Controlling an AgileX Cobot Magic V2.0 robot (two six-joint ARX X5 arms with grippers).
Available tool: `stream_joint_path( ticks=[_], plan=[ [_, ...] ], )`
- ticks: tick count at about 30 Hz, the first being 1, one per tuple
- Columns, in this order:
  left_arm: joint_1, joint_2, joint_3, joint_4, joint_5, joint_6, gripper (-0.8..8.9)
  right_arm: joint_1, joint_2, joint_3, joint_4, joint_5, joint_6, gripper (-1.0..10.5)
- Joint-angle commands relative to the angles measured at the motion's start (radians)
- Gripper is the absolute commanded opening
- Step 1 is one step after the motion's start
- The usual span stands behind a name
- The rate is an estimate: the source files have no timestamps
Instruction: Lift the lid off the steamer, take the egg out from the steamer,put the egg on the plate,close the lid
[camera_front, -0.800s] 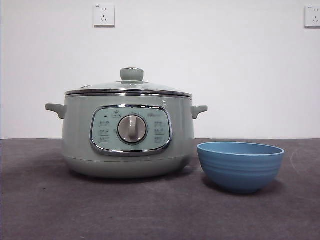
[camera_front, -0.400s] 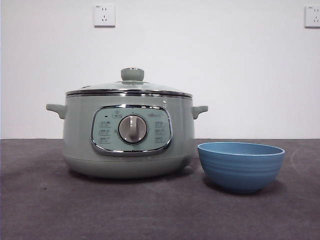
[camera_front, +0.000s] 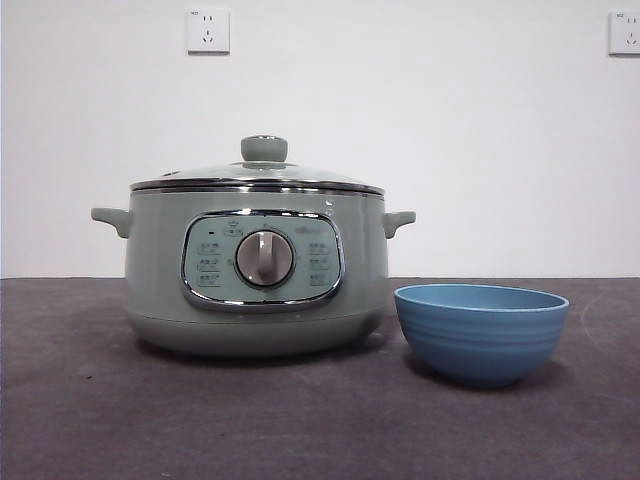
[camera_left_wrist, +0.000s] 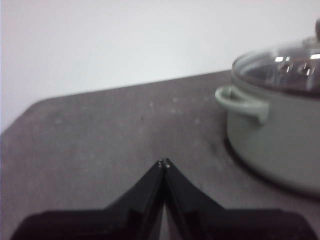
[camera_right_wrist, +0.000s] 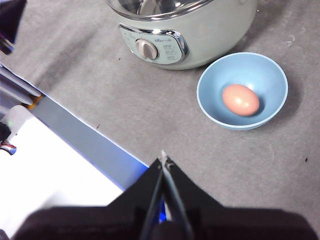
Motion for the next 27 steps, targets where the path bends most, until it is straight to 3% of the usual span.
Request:
stream_joint_path(
  ticks=[1,6,27],
  plan=[
    [0.004,-0.034,-0.014,-0.064,-0.005,-0.016,-0.03,0.002,-0.002,-0.007,0.005,-0.002,0.004,0.0],
    [0.003,-0.091,-0.014,-0.182,-0.003,-0.027,-0.03,0.002,-0.002,-0.007,0.004,-0.002,0.004,0.0],
    [0.008,-0.097,-0.014,-0.169,-0.002,-0.049,-0.03,0.002,-0.002,-0.007,0.002,-0.002,0.004,0.0]
  ],
)
